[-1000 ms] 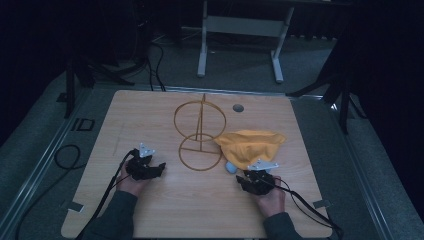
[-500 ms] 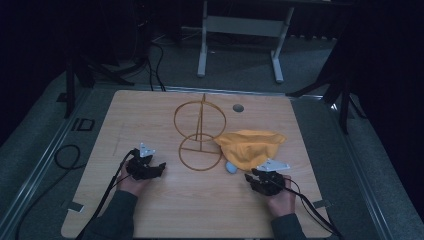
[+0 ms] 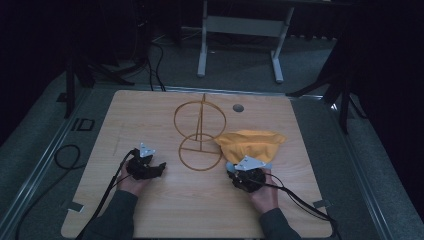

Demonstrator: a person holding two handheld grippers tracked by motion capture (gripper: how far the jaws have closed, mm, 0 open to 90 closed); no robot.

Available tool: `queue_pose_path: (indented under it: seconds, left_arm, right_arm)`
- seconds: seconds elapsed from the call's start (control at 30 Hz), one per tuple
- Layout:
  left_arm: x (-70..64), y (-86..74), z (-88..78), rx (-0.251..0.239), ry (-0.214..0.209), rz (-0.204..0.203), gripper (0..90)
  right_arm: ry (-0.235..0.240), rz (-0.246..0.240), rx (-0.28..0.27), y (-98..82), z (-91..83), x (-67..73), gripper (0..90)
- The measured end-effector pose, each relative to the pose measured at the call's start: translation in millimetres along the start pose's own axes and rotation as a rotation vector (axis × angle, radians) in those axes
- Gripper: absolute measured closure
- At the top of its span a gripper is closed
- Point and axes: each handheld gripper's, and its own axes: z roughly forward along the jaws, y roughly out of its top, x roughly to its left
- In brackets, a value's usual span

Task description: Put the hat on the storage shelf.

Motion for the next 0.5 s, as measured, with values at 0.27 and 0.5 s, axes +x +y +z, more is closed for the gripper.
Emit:
queue_pose_path:
  seconds: [0.27,0.5]
  left_arm:
    - [-0.1,-0.1,-0.1,0.0,0.001,0.0,36.6]
    - [-0.1,-0.1,-0.1,0.0,0.0,0.0,36.5]
  right_arm:
    - [-0.052,-0.024,0.022,3.9,17.2,0.5,56.9]
    - [-0.067,-0.03,0.063,-0.4,25.5,1.2,58.9]
